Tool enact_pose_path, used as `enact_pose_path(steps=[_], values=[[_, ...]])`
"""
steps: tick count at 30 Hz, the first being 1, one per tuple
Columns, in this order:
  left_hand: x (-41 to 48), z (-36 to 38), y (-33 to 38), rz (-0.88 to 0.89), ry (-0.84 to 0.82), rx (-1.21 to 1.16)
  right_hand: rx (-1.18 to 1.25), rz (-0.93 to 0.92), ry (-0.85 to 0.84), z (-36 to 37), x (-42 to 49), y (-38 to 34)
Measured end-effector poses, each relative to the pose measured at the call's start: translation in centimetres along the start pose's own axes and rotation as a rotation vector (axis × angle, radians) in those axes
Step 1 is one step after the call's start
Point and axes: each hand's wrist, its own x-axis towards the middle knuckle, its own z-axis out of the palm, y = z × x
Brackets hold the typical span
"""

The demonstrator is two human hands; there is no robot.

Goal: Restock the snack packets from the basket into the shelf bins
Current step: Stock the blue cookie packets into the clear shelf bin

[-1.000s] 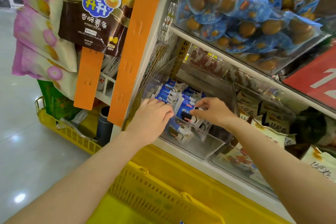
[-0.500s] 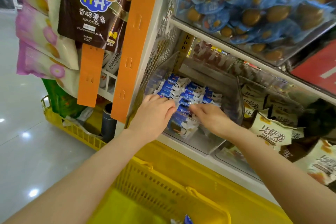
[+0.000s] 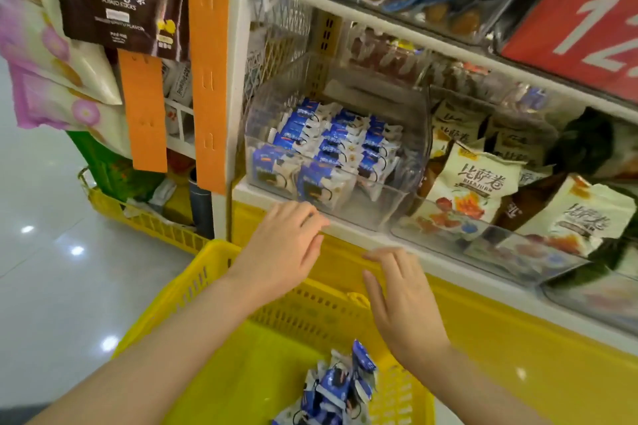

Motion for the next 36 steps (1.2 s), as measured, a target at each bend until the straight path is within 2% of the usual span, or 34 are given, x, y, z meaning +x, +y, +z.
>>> enact_pose_path(steps=[3,6,11,15,18,24,28,33,36], values=[[-3.6,4.0,0.7,-0.073,-0.141,-0.054,0.015,0.079,-0.156,4.0,-4.3,0.9],[-8.3,9.1,0.5,-0.223,-0.407,-0.105,0.039,0.230,-0.487,8.7,-8.6,2.0],[-14.5,16.1,-0.6,-0.387,-0.860,-0.197,0.126,0.398,-0.904,15.2,-14.1,3.5],[-17.7,20.2,-0.8,-0.543,-1.141,-0.336,0.202,0.496,-1.096,18.4,-16.3,4.4],[-19.8,22.2,-0.7,-0.674,-1.284,-0.442,0.147,0.428,-1.140,20.4,-17.3,4.4],[-22.2,24.2,-1.0,-0.775,-1.304,-0.520,0.101,0.451,-1.139,22.8,-18.2,3.8],[-23.0,24.4,-1.3,-0.768,-1.359,-0.502,0.073,0.472,-1.127,23.3,-18.2,4.0],[-23.6,23.4,-2.3,-0.808,-1.286,-0.506,0.071,0.494,-1.128,23.5,-17.7,4.4],[-23.4,22.5,-2.8,-0.894,-1.174,-0.523,0.149,0.561,-1.083,22.9,-16.9,4.7]])
